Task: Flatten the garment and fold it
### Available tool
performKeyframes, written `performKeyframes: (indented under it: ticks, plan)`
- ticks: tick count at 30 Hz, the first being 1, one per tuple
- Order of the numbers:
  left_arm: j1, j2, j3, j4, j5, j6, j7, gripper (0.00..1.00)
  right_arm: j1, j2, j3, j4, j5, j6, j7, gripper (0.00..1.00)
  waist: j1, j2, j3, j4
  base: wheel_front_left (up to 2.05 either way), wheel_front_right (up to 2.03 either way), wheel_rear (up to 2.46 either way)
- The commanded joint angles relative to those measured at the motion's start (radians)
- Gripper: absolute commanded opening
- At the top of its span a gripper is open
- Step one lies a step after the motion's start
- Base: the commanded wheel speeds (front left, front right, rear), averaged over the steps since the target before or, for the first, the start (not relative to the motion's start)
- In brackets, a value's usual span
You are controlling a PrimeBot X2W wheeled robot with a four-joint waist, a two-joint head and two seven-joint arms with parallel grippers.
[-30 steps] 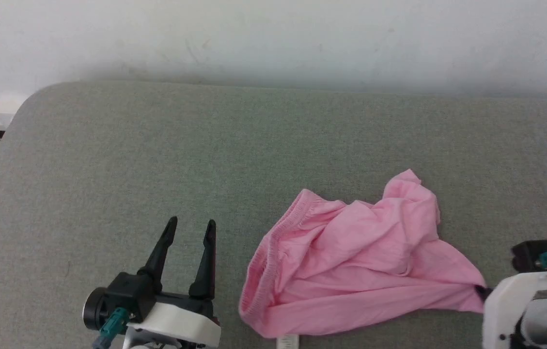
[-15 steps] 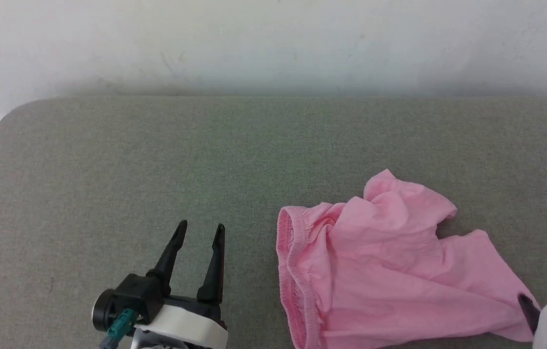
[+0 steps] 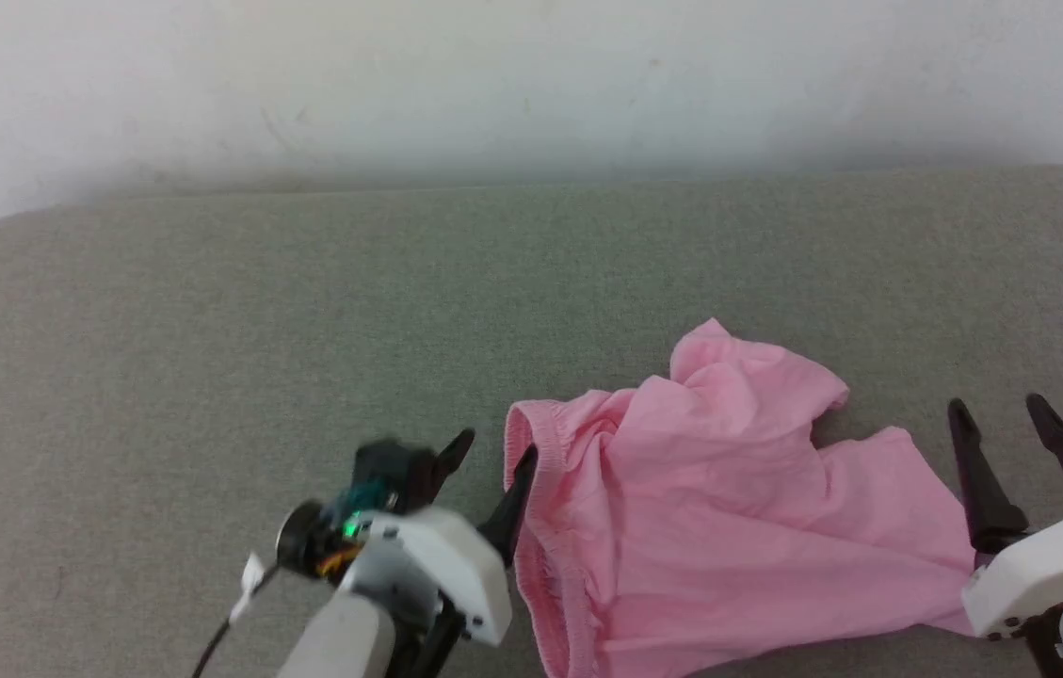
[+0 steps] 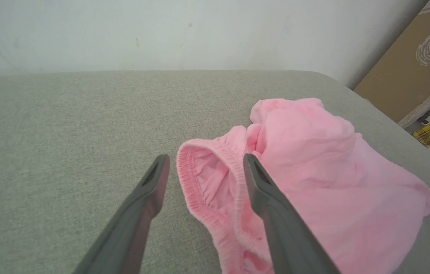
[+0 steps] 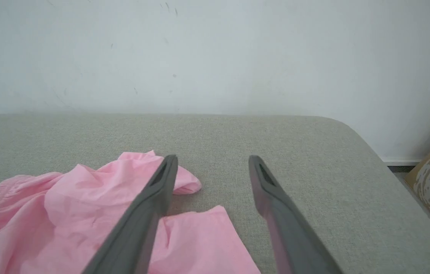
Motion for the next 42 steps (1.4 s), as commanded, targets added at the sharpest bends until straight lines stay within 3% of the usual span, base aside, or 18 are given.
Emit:
performKeyframes:
  ticks: [1,10,16,21,22,23,24,27,34,42]
  plan:
    - [-0.048,0.001,-0.007,0.005,-0.009,-0.007,0.055,1.00,0.001,0.003,0.012,-0.008,-0.005,-0.001,-0.017,1.00,0.0000,0.0000,0.028,-0.025,0.00,0.00,0.00]
    - [-0.320,0.037,-0.079,0.098,0.091,0.038,0.484,1.00,-0.030,0.003,0.068,0.009,-0.023,-0.001,-0.073,1.00,0.0000,0.0000,0.120,-0.087,0.00,0.00,0.00]
    - [-0.395,0.086,-0.134,0.194,0.142,0.022,0.654,1.00,-0.045,0.012,0.075,0.034,-0.033,-0.001,-0.097,1.00,0.0000,0.0000,0.168,-0.113,0.00,0.00,0.00]
    - [-0.401,0.095,-0.173,0.245,0.086,-0.010,0.742,1.00,-0.055,0.019,0.079,0.051,-0.037,-0.001,-0.114,1.00,0.0000,0.0000,0.189,-0.116,0.00,0.00,0.00]
    - [-0.401,0.099,-0.180,0.247,0.075,-0.013,0.743,0.74,-0.058,0.020,0.080,0.055,-0.038,-0.001,-0.116,1.00,0.0000,0.0000,0.191,-0.117,0.00,0.00,0.00]
    - [-0.400,0.101,-0.184,0.249,0.060,-0.016,0.740,0.07,-0.061,0.021,0.082,0.059,-0.040,-0.001,-0.118,1.00,0.0000,0.0000,0.192,-0.117,0.00,0.00,0.00]
    - [-0.400,0.103,-0.181,0.247,0.042,-0.017,0.731,0.00,-0.065,0.021,0.084,0.063,-0.041,-0.001,-0.119,1.00,0.0000,0.0000,0.191,-0.117,0.00,0.00,0.00]
    - [-0.423,0.131,-0.154,0.227,0.025,-0.017,0.652,0.00,-0.073,0.024,0.084,0.073,-0.044,-0.001,-0.125,1.00,0.0000,0.0000,0.180,-0.115,0.00,0.00,0.00]
    - [-0.531,0.210,-0.049,0.228,0.038,0.037,0.432,0.00,-0.083,0.030,0.102,0.090,-0.047,-0.001,-0.132,1.00,0.0000,0.0000,0.164,-0.126,0.00,0.00,0.00]
    - [-0.638,0.266,0.007,0.334,0.027,0.053,0.409,0.00,-0.107,0.035,0.127,0.099,-0.043,-0.001,-0.147,1.00,0.0000,0.0000,0.214,-0.149,0.00,0.00,0.00]
